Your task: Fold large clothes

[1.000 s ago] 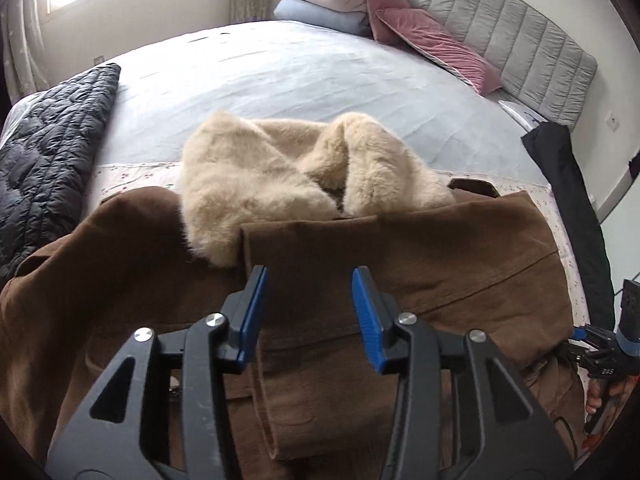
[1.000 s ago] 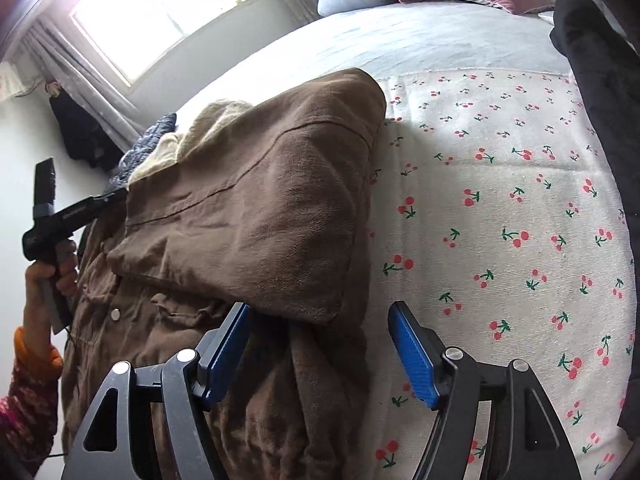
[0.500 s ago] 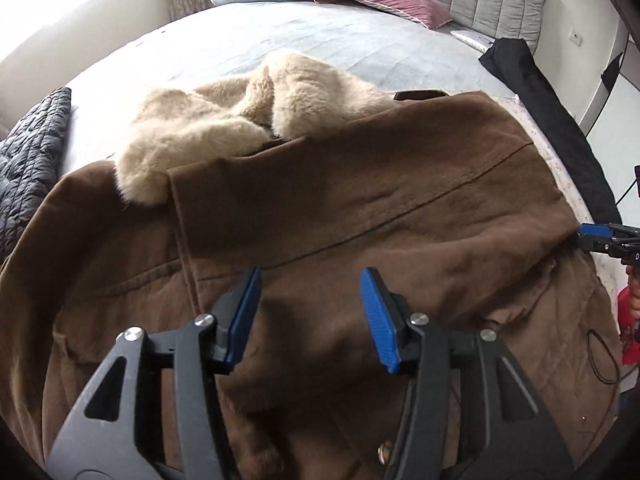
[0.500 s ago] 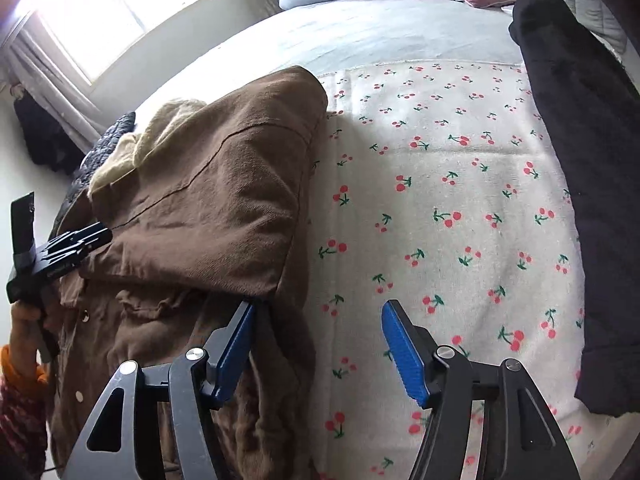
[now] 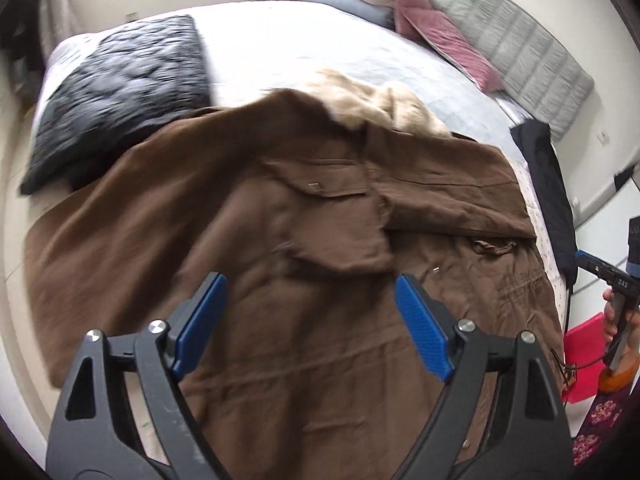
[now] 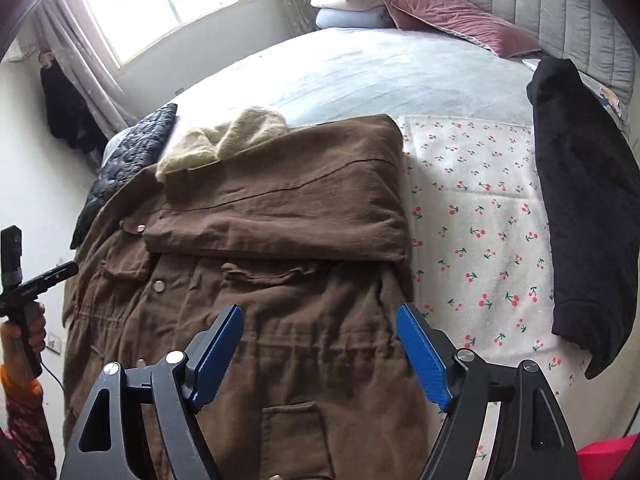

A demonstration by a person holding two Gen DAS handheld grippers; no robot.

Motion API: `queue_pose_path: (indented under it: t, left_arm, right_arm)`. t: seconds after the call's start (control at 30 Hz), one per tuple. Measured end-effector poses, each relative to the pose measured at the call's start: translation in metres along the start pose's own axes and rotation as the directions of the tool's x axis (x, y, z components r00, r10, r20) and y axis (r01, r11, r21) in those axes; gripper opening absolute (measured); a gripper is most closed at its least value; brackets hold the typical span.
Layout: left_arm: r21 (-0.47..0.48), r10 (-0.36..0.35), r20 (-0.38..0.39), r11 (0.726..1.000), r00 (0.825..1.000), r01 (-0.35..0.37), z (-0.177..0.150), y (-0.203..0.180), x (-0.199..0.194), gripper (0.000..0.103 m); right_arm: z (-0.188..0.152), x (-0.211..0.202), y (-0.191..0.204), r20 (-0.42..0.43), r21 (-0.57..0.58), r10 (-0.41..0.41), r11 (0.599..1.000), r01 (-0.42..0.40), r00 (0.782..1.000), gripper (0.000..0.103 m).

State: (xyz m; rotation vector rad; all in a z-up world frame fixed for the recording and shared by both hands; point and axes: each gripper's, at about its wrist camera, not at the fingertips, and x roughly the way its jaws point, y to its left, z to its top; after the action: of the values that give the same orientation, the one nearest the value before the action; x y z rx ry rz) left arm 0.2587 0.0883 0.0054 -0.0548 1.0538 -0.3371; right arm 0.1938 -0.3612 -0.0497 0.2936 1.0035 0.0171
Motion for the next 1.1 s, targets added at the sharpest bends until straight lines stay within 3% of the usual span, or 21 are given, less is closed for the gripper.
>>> queue_pose_path:
  t: [0.13, 0.27, 0.37, 0.5, 0.57, 0.67, 0.77, 0.93, 1.1]
  left_arm:
    - [-0.125, 0.051, 0.029, 0.991, 0.998, -0.047, -0.022, 0.055, -0.034, 0.087]
    - [-0.265, 0.117, 0.074, 0.96, 0.99, -0.094, -0.049, 0.111, -0.063, 0.087]
    - [-0.37, 0.124, 0.072, 0.925, 0.99, -0.089, -0.072, 0.152, -0.073, 0.087]
    - [-0.529, 0.094, 0.077, 0.848, 0.993, -0.039, -0.105, 0.205, -0.075, 0.087]
    - [-0.604, 0.06, 0.09, 0.797, 0.994, 0.006, -0.12, 0.229, -0.068, 0.087]
    - [-0.738, -0.018, 0.141, 0.664, 0.99, 0.117, -0.148, 0.263, -0.049, 0.087]
    - [-0.812, -0.077, 0.179, 0.551, 0.981, 0.192, -0.167, 0.279, -0.023, 0.087]
    - [-0.857, -0.15, 0.26, 0.419, 0.954, 0.299, -0.18, 0.283, 0.015, 0.087]
    - [-0.883, -0.174, 0.352, 0.263, 0.92, 0.388, -0.187, 0.293, 0.047, 0.087]
  right_arm:
    - [-0.01, -0.014, 0.035, 0.006, -0.032, 0.018, 0.999, -0.018, 1.0, 0.082]
    - [-0.018, -0.016, 0.061, 0.003, -0.043, 0.04, 0.998, -0.04, 0.999, 0.083]
    - [-0.025, -0.014, 0.077, -0.009, -0.042, 0.061, 0.997, -0.061, 0.998, 0.083]
    - [-0.033, -0.008, 0.096, -0.027, -0.053, 0.07, 0.996, -0.072, 0.997, 0.083]
    - [-0.037, -0.005, 0.104, -0.035, -0.056, 0.072, 0.996, -0.074, 0.997, 0.083]
    - [-0.042, 0.001, 0.114, -0.046, -0.053, 0.086, 0.995, -0.089, 0.995, 0.083]
    - [-0.046, 0.007, 0.121, -0.064, -0.049, 0.097, 0.994, -0.1, 0.993, 0.083]
    - [-0.053, 0.018, 0.128, -0.092, -0.053, 0.098, 0.993, -0.103, 0.991, 0.083]
    - [-0.06, 0.03, 0.132, -0.12, -0.051, 0.117, 0.991, -0.124, 0.986, 0.083]
